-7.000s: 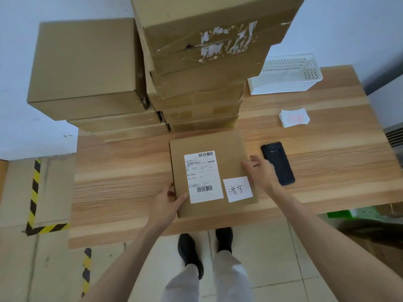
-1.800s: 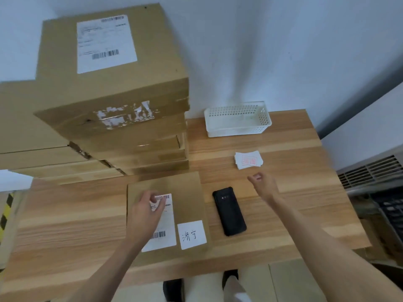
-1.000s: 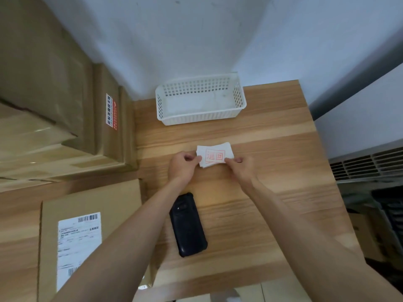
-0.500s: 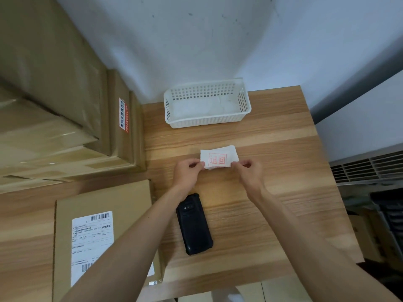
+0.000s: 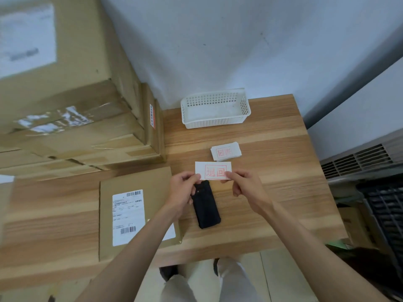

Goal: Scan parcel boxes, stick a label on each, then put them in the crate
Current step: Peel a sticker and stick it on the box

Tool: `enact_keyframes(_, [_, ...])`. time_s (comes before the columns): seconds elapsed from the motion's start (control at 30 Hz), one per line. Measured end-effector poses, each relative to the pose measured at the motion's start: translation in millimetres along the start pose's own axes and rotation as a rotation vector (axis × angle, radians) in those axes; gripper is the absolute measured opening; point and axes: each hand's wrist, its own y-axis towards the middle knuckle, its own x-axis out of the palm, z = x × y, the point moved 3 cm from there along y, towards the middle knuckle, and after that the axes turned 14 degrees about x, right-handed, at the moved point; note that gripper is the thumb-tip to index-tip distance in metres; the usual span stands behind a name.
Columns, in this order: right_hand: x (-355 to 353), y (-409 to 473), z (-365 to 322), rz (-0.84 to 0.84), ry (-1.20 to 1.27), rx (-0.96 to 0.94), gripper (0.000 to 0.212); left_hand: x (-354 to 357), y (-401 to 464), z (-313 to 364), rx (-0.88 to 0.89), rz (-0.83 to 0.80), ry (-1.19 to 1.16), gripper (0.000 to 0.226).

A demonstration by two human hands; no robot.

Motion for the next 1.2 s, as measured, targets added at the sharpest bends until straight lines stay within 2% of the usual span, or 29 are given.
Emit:
enact_keyframes(0.13, [11.2,-26.2,-2.1,0.004,-0.015,-0.021,0.018,-24.0,-24.7,14.2,0.113,0.049,0.121,0.006])
enact_keyframes(0.17, [15.2,-32.0,-2.2,0.008,-0.016,-0.035,0.017,-28.7,-30.7,18.9,0.182,0.071,0.206,0.005])
enact_keyframes(0.27, [28.5,-46.6,-7.4,0.014,-0.051,-0.106,0.016,-37.7,-44.5,35.1,0.458,0.114,0.475,0.023])
enact_keyframes(0.33, [39.3,-58.1,-13.9,-0.008,-0.088,-0.164,0.017,-33.8,-52.4,46.7,0.622,0.054,0.520,0.021])
enact_keyframes(0.47, [53.0,-81.5,-30.0,-0.127,-0.049,-0.236,0.018,-22.6,-61.7,60.4,0.795,-0.097,0.436,0.008])
enact_keyframes(0.67, [53.8,-100.5,-43.6,-0.184,-0.057,-0.257,0.030,-26.8,-68.5,69.6,0.892,-0.120,0.365,0.008])
enact_keyframes(0.9, [55.1,-103.8,-52.1,-0.182,-0.167,-0.295,0.031,-35.1,-60.2,69.6,0.975,-0.134,0.415,0.006])
enact_keyframes(1.2, [56.0,-97.8,-59.8,-0.145,-0.231,-0.347,0.029,-36.3,-54.6,72.4,0.969,-0.129,0.411,0.005])
